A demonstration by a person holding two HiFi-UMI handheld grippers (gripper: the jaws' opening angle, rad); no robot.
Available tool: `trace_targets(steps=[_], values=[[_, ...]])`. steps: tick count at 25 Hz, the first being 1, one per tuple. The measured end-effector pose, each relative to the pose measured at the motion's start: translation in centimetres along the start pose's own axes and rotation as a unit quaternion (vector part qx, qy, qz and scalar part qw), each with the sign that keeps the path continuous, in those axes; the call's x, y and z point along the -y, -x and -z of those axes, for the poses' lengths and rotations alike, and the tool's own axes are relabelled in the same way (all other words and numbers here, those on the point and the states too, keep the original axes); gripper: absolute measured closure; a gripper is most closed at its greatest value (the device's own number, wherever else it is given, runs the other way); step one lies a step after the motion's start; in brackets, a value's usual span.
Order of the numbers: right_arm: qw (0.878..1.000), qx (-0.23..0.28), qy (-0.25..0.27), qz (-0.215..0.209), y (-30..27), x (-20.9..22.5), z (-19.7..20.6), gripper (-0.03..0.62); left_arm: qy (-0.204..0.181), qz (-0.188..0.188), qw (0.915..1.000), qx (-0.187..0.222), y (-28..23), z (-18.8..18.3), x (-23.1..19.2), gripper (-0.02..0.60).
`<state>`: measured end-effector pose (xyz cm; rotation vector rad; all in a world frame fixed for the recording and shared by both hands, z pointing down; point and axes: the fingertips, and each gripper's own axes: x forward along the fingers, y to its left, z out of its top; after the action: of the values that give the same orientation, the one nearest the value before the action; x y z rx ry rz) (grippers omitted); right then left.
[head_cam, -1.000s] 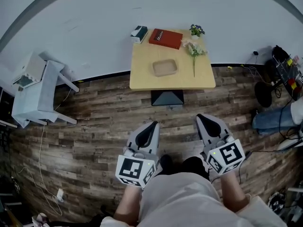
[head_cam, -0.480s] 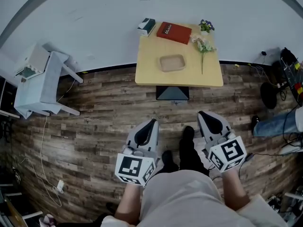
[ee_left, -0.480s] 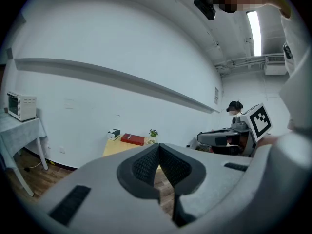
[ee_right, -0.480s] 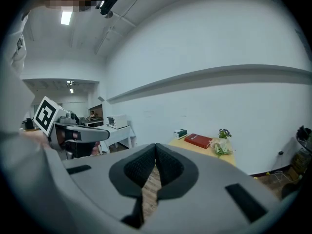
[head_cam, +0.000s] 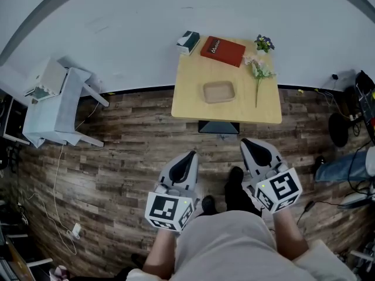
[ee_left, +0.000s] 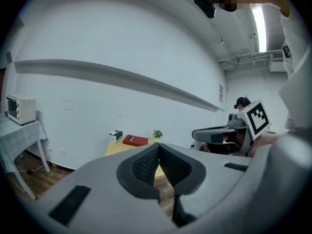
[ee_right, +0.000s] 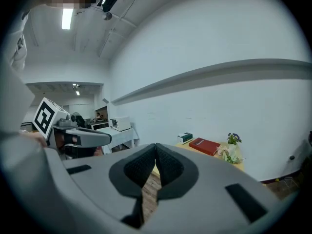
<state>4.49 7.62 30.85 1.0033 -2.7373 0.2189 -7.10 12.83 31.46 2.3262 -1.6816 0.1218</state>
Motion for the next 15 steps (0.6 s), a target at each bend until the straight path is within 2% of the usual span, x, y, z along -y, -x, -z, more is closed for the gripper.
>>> trace_targets(steps=[8, 15], values=[[1.0, -0.008, 0.001, -0.027, -3.4, 3.9, -1.2, 0.588, 0.015, -0.011, 0.9998, 0.001, -4.5, -2.3, -0.6, 0.578], [0.998, -0.02, 0.004, -0.061, -5.9, 7.8, -1.5, 0.58, 0.018, -0.042, 0.999, -0.001, -8.8, -3.8, -1.0, 0.578]])
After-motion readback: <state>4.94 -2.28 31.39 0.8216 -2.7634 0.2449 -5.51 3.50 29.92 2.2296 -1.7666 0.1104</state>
